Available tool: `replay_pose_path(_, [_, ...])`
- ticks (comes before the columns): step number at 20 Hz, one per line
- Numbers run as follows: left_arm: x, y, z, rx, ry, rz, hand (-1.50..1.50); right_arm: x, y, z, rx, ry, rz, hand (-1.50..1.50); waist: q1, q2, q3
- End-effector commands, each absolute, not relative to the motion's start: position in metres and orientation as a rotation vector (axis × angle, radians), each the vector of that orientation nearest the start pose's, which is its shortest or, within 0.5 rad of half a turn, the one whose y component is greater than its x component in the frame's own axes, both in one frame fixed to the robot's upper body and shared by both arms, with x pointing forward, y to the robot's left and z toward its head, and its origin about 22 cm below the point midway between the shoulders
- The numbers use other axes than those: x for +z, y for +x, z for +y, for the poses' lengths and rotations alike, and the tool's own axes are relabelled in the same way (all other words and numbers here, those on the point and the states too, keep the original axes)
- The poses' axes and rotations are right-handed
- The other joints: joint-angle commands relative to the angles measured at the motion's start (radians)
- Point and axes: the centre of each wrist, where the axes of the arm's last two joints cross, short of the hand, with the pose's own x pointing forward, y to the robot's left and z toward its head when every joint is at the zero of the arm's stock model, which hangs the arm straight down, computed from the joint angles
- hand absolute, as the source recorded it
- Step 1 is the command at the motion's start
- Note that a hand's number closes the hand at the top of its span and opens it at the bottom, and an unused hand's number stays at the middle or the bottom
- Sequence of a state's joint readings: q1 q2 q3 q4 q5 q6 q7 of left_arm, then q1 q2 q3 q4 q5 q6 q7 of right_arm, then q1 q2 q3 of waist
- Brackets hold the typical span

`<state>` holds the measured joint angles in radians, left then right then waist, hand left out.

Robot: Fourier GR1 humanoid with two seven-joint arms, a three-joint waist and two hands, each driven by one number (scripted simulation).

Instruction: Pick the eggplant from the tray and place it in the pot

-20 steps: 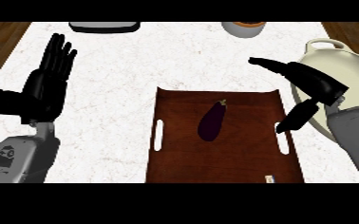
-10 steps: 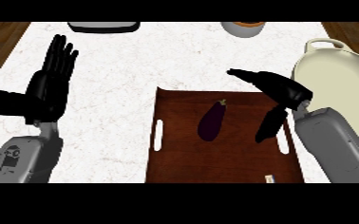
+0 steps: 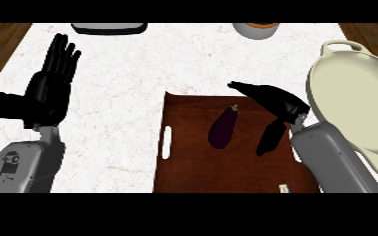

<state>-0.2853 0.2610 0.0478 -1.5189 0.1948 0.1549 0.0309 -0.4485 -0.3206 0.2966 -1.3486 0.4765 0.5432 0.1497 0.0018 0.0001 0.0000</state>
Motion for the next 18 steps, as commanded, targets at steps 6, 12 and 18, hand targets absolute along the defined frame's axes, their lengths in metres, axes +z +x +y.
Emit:
replay_pose_path(6, [0.074,0.307,0.277,0.047,0.111,-1.759,0.00,0.056,0.316,-0.170,1.345,-0.253,-1.242,-1.50,-0.003,0.000,0.000])
replay_pose_path(12, [0.061,0.301,0.255,0.069,0.106,-1.765,0.00,0.021,0.323,-0.159,1.373,-0.300,-1.164,-1.50,0.002,0.001,0.000])
replay_pose_path(18, [0.077,0.315,0.263,0.035,0.114,-1.764,0.00,0.000,0.340,-0.156,1.367,-0.285,-1.182,-1.50,0.001,0.001,0.000])
